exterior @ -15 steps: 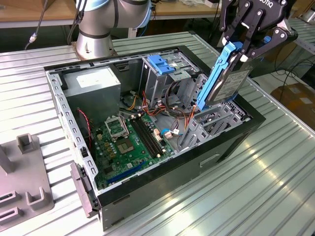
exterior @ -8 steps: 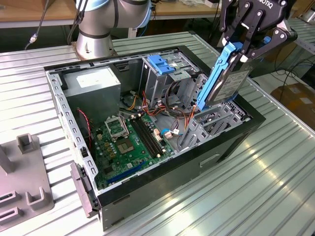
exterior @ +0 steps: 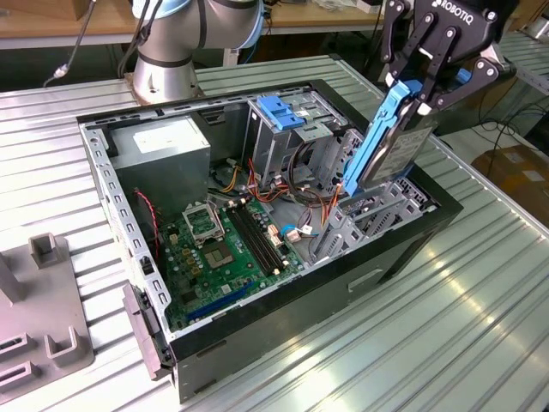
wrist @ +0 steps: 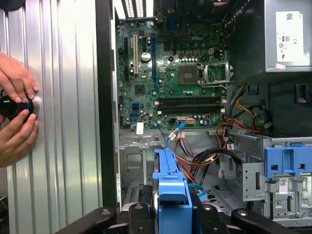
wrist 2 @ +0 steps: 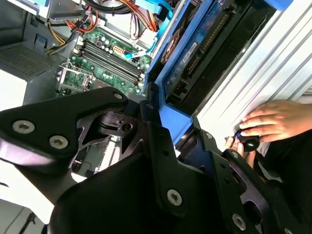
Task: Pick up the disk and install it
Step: 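Insert the disk into the insertion slot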
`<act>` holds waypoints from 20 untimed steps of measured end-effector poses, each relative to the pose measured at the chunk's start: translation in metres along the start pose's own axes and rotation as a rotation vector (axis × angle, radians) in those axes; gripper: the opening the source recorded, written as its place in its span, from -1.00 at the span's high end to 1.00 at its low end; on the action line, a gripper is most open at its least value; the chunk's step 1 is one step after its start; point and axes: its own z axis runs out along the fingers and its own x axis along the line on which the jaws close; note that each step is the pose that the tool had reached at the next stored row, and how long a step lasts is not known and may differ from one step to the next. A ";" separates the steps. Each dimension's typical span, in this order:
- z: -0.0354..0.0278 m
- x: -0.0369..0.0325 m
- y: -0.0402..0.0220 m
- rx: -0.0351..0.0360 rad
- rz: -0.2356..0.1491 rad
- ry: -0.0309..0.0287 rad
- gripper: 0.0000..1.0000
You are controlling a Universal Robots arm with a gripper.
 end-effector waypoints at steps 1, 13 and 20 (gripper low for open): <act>0.0010 0.0000 0.0000 0.0000 -0.001 -0.0001 0.26; 0.0139 0.0009 -0.0047 -0.0081 -0.001 0.0002 0.26; 0.0230 0.0045 -0.0053 -0.0086 -0.001 0.0001 0.26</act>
